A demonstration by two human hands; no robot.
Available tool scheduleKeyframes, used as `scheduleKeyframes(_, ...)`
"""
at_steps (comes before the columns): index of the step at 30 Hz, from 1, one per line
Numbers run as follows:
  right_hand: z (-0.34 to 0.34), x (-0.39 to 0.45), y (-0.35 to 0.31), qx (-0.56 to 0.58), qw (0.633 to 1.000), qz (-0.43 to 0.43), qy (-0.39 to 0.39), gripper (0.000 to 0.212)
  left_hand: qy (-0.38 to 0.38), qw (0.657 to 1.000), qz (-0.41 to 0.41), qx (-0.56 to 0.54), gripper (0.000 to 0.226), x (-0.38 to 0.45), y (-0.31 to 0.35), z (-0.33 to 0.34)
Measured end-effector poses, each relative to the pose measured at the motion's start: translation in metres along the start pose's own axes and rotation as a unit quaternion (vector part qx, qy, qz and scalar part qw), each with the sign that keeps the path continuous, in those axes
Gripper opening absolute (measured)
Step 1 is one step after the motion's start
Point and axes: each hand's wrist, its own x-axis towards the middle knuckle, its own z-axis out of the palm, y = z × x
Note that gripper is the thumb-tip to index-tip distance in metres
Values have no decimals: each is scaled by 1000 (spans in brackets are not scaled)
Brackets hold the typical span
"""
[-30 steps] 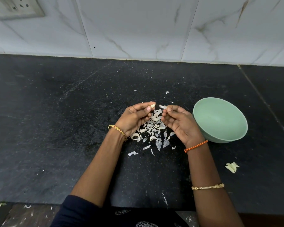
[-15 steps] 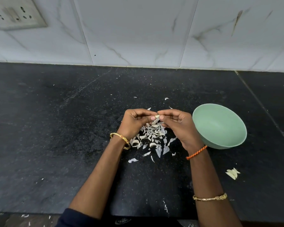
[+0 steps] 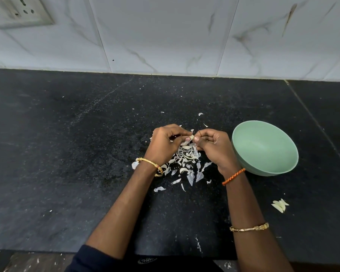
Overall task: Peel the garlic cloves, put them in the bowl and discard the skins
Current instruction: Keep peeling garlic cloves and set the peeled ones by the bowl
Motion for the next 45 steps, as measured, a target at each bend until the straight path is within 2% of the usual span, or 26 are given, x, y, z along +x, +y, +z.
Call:
scheduleKeyframes(5,5,-2,-1,-26,999,20,8,20,15,1000,-16,9,13,-1,-3,3)
scheduleKeyframes(11,0,-5,-6,3,1000,30,-9,19,28,999,-39,1,13,-3,-5,3)
scheduleKeyframes(16,-3,-4,-3,-5,998,53,13,17,25,992,-81,-94,16,-2,-3,2)
scheduleKeyframes(20,-4,-3,2,-52,997,39,47,23,26,969,-128,-210,20,-2,3,-1)
scheduleKeyframes(23,-2,-5,-5,23,998,4,56,8,20,953,-149,-263,18,-1,3,-3)
scheduleKeyframes(27,-3,-7,-16,151,988,-10,4,16,17,928,-176,-327,15,-1,4,-4)
scheduleKeyframes(31,1,-8,-20,140,989,-32,-45,19,11,910,-198,-366,11,-1,8,-5)
scheduleKeyframes(34,3,-8,-19,167,985,-24,-32,13,3,891,-212,-402,16,-1,9,-5)
scheduleKeyframes(36,4,-8,-19,185,983,-5,2,7,-1,870,-230,-435,15,0,9,-6)
scheduleKeyframes(37,4,-8,-19,184,983,4,26,2,-4,860,-240,-450,13,-1,9,-7)
scheduleKeyframes(40,0,-5,-16,145,986,2,79,17,-16,840,-267,-472,15,-1,9,-10)
scheduleKeyframes(45,-4,-5,-18,81,995,-43,32,15,-23,810,-302,-502,14,1,11,-11)
